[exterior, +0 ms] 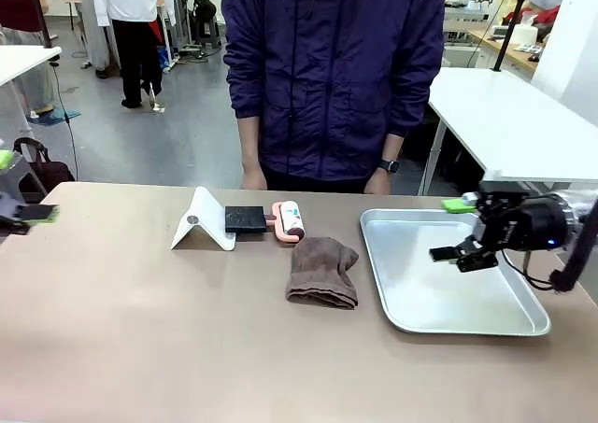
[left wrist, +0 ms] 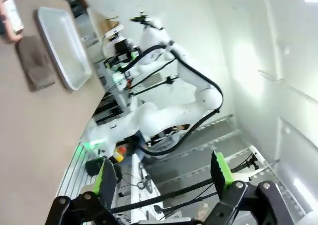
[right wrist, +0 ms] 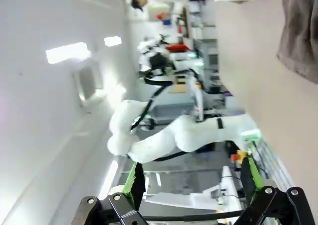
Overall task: Clean the surface of the table.
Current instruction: Return the Lint Roller and towel to their original positions.
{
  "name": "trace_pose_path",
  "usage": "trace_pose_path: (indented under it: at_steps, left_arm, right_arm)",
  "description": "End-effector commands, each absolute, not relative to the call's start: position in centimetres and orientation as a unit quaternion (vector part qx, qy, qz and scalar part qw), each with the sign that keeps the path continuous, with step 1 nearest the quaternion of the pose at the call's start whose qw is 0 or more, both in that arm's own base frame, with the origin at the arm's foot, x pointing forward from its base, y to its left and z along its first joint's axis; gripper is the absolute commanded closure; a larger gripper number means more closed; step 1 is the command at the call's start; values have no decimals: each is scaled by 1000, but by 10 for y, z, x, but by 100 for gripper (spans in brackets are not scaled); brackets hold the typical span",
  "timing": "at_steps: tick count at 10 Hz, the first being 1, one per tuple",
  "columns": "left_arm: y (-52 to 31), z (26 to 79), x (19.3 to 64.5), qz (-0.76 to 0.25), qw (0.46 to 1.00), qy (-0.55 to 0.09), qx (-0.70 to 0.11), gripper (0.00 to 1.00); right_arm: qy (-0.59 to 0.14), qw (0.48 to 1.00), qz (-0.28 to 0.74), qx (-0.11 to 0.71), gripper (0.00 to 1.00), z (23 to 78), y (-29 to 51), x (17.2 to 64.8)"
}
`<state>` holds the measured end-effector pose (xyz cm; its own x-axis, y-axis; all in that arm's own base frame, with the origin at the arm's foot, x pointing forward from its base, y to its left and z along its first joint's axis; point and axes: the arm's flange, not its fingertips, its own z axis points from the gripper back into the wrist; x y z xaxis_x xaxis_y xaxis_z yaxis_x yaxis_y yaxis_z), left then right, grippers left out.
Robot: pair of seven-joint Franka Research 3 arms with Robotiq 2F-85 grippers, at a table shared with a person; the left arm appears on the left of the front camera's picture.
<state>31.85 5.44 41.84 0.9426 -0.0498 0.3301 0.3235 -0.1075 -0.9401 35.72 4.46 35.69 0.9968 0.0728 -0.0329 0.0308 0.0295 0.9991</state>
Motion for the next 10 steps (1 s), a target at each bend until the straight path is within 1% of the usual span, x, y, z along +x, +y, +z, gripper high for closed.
trace_pose_path:
  at_steps: [1, 2, 3, 10]
  left_arm:
    - [24, 405, 374, -166, 656, -52, -735, 0]
    - [8, 396, 392, -158, 682, -9, -714, 0]
    - [32, 403, 342, -148, 652, -75, -740, 0]
    - [32, 403, 342, -148, 652, -75, -740, 0]
  right_arm:
    - [3, 702, -23, 712, 0, 339, 46, 339]
    - [37, 717, 15, 696, 0, 357, 45, 357]
    - [37, 717, 15, 696, 0, 357, 45, 357]
    - [37, 717, 15, 696, 0, 357, 45, 357]
